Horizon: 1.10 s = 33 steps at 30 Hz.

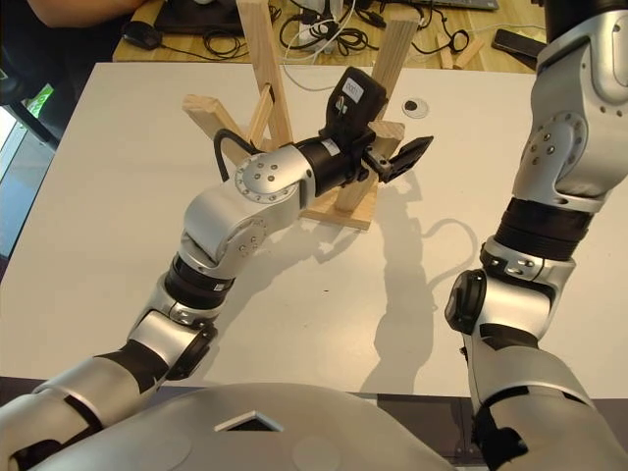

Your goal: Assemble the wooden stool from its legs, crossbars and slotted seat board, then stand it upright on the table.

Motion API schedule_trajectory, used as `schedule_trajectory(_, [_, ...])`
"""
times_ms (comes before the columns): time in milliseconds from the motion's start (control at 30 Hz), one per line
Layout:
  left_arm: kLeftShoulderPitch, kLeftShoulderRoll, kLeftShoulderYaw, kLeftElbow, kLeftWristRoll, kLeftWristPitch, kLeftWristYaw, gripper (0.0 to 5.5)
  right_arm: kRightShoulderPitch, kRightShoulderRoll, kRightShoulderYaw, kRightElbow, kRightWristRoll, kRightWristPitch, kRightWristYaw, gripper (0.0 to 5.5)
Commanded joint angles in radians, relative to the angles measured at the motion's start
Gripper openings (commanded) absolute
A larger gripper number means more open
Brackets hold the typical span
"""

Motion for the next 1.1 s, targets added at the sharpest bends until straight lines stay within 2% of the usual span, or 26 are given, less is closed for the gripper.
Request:
schedule_trajectory(33, [-0.052, -0.024, 0.041, -0.083, 0.028, -0.135, -0.032, 4.30, 0.003, -0.013, -0.015, -0.008, -0.005, -0.006, -0.011, 5.40])
schedule_trajectory(267, [-0.199, -0.027, 0.298, -0.026, 0.028, -0.316, 0.039, 4.30, -0.008, -0.017, -0.027, 0.029, -0.015, -0.025, -0.031, 5.40])
schedule_trajectory(367, [-0.296, 0.119, 0.505, 0.099, 0.026, -0.325, 0.094, 4.17, 0.040, -0.058, -0.040, 0.050, -0.026, 0.002, -0.009, 5.40])
schedule_trajectory(400, [-0.288, 0.213, 0.556, 0.164, 0.050, -0.325, 0.082, 4.00, 0.093, -0.087, -0.038, 0.063, -0.048, 0.020, 0.003, 5.07])
schedule_trajectory(500, [-0.201, 0.443, 0.632, 0.317, 0.127, -0.334, 0.031, 3.40, 0.251, -0.167, -0.022, 0.134, -0.128, 0.082, 0.011, 4.45])
schedule_trajectory(533, [-0.164, 0.504, 0.645, 0.357, 0.152, -0.340, 0.016, 3.34, 0.309, -0.193, -0.010, 0.168, -0.165, 0.092, 0.011, 4.36])
schedule_trajectory(633, [-0.082, 0.592, 0.644, 0.448, 0.197, -0.351, -0.019, 2.71, 0.435, -0.236, 0.040, 0.205, -0.213, 0.165, 0.066, 3.65])
schedule_trajectory(767, [0.028, 0.607, 0.633, 0.502, 0.222, -0.283, -0.029, 2.11, 0.585, -0.301, 0.200, 0.111, -0.254, 0.204, 0.259, 2.95])
schedule_trajectory(900, [0.140, 0.629, 0.457, 0.446, 0.254, -0.159, -0.217, 1.55, 0.638, -0.362, 0.301, -0.020, -0.253, 0.266, 0.410, 2.32])
schedule_trajectory(1000, [0.173, 0.642, 0.360, 0.408, 0.290, -0.164, -0.307, 1.08, 0.674, -0.397, 0.332, -0.161, -0.208, 0.330, 0.515, 1.80])
schedule_trajectory(1100, [0.176, 0.628, 0.293, 0.424, 0.317, -0.193, -0.364, 0.64, 0.658, -0.401, 0.369, -0.191, -0.212, 0.351, 0.551, 1.29])
